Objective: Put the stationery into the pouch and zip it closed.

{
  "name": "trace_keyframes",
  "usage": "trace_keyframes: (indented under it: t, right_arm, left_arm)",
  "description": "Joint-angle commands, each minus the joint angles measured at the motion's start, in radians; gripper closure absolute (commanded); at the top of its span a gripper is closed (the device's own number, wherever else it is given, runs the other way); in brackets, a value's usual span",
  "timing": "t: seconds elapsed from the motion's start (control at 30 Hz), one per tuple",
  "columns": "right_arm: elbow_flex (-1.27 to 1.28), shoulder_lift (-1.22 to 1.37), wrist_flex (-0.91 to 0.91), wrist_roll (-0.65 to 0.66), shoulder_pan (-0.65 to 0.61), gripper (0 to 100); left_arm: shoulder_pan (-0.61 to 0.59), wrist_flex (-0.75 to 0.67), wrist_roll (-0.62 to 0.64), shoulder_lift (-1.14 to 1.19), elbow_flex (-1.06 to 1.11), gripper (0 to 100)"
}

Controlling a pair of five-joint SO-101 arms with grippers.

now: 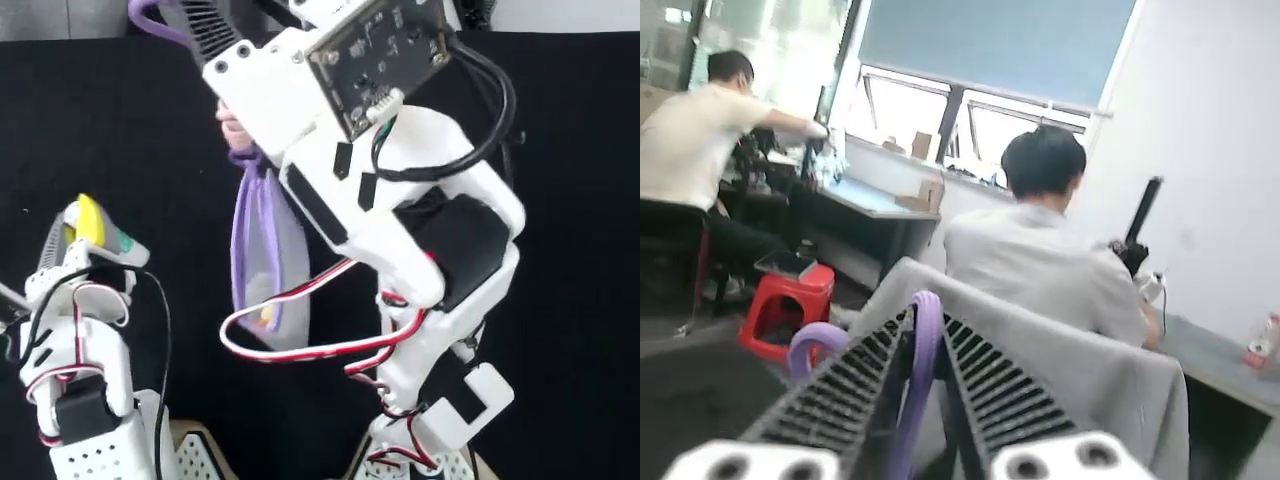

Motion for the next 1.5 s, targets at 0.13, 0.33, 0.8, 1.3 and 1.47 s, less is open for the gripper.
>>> trace_keyframes:
  t: [0.13, 0.33, 0.8, 1.3, 1.47]
  right_arm:
    - [0.101, -0.004, 0.097, 0.009, 0.081, 98.7]
    - [0.117, -0.004, 0.218, 0.012, 0.084, 98.7]
    - [0.074, -0.073, 0.315, 0.011, 0.226, 98.7]
    - [0.076, -0.081, 0.331, 0.012, 0.219, 98.7]
    - [0.071, -0.081, 0.331, 0.012, 0.226, 98.7]
  left_arm:
    - [-0.039, -0.021, 0.141, -0.052, -0.156, 97]
    - [0.09, -0.015, 0.149, -0.054, -0.355, 97]
    - [0.429, -0.023, 0.044, -0.054, -0.412, 97]
    - [0.197, -0.115, 0.052, -0.052, -0.332, 97]
    - [0.185, -0.195, 0.051, -0.054, -0.16, 97]
